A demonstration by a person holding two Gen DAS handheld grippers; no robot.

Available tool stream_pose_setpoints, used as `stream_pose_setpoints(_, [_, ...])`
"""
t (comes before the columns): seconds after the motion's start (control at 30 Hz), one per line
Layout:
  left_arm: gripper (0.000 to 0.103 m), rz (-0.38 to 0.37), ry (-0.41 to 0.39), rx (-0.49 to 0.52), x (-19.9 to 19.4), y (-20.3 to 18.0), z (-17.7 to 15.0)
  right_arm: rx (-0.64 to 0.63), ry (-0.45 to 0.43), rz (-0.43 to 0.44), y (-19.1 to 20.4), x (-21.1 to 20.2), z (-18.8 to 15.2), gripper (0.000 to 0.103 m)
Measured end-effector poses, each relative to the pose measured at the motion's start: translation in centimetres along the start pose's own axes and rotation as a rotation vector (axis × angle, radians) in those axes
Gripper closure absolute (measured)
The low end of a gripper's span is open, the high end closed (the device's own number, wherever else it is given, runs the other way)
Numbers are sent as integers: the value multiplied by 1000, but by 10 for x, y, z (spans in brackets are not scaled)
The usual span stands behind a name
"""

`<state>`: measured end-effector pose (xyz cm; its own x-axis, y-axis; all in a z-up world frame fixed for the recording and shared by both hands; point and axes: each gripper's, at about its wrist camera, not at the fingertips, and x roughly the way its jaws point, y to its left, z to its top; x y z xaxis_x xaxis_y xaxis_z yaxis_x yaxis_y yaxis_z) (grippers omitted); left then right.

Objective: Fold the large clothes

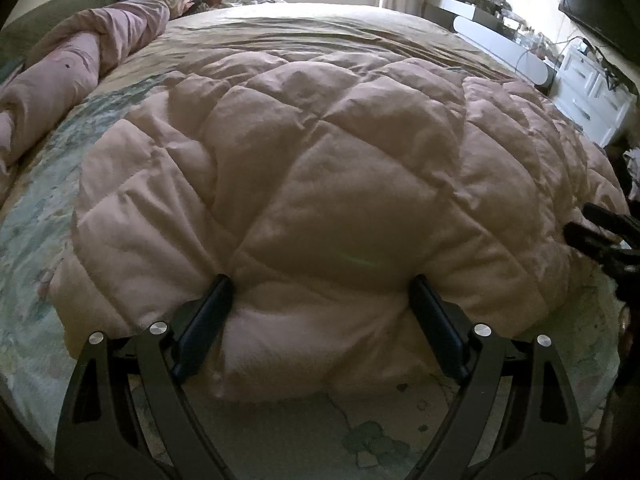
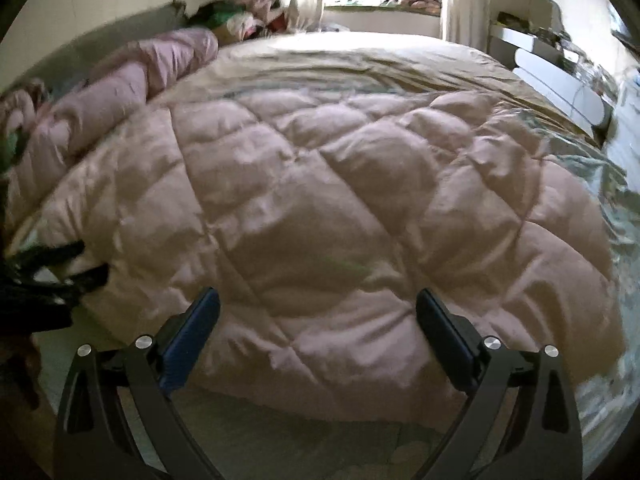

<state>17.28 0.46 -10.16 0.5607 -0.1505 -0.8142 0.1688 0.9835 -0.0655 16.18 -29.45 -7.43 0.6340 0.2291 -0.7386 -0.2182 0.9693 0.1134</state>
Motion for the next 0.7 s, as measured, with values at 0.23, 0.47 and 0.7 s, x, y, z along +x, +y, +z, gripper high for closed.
stream_pose_setpoints(0.23, [9,-14,5,-39,-11,-2,-1,28,-20,-14,-15,-23,-7,4])
stream_pose_setpoints(0.47, [9,-26,-3,-81,-27,-3,-2,37,-8,-13,-17,-29,-15,4])
stream_pose_setpoints(0.7, [9,-15,-38,-78,-52,-14,1,14,-28,-12,-7,-45,-14,4])
